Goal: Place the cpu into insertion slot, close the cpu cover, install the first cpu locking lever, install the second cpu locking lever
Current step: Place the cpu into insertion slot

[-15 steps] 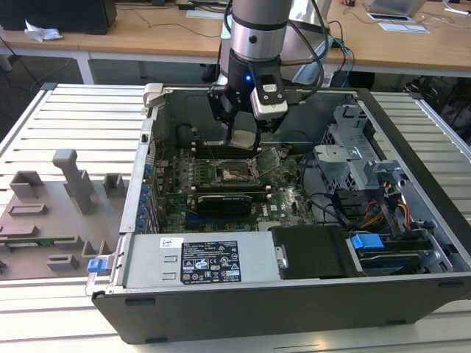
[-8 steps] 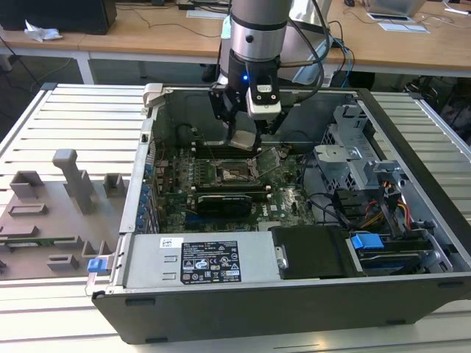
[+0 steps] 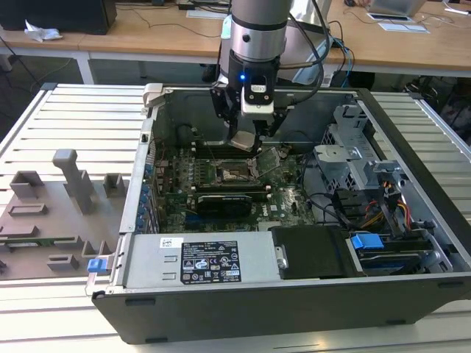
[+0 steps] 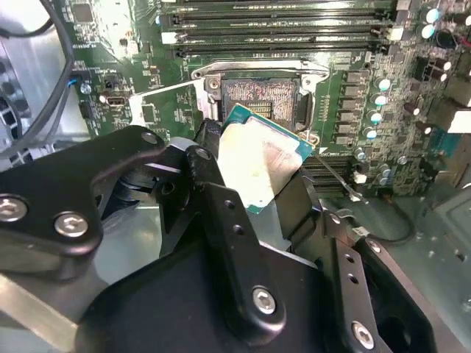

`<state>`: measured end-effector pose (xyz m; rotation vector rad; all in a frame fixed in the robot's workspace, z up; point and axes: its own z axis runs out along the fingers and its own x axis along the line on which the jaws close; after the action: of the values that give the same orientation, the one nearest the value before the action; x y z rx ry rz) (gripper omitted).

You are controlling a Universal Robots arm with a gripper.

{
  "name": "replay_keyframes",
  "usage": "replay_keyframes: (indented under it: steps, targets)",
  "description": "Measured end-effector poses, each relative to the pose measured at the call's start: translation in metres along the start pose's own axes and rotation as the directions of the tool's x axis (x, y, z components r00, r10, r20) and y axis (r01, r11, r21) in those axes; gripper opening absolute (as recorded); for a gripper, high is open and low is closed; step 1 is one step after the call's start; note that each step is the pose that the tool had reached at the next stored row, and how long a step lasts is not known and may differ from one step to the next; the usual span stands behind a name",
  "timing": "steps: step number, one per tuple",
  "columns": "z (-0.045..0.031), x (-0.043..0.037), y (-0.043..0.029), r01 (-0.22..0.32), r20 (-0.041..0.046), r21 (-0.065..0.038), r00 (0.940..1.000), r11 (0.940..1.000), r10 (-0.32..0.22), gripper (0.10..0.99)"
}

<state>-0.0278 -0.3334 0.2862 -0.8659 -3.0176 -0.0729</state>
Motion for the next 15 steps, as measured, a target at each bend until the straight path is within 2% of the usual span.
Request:
replay_keyframes:
  steps: [3, 7, 10, 15]
  targets:
    - [0.0001, 0.0000, 0.0000, -0.047, 0.0032, 0.001, 0.9989, 0.9989, 0.047, 0.545]
    - [0.0004, 0.0000, 0.0000, -0.113, 0.0071, 0.001, 0.9936, 0.9936, 0.113, 0.545]
    - [0.0006, 0.0000, 0.0000, -0.168, 0.0104, 0.001, 0.9858, 0.9858, 0.168, 0.545]
    - [0.0007, 0.0000, 0.0000, -0.225, 0.0141, 0.002, 0.9743, 0.9744, 0.225, 0.545]
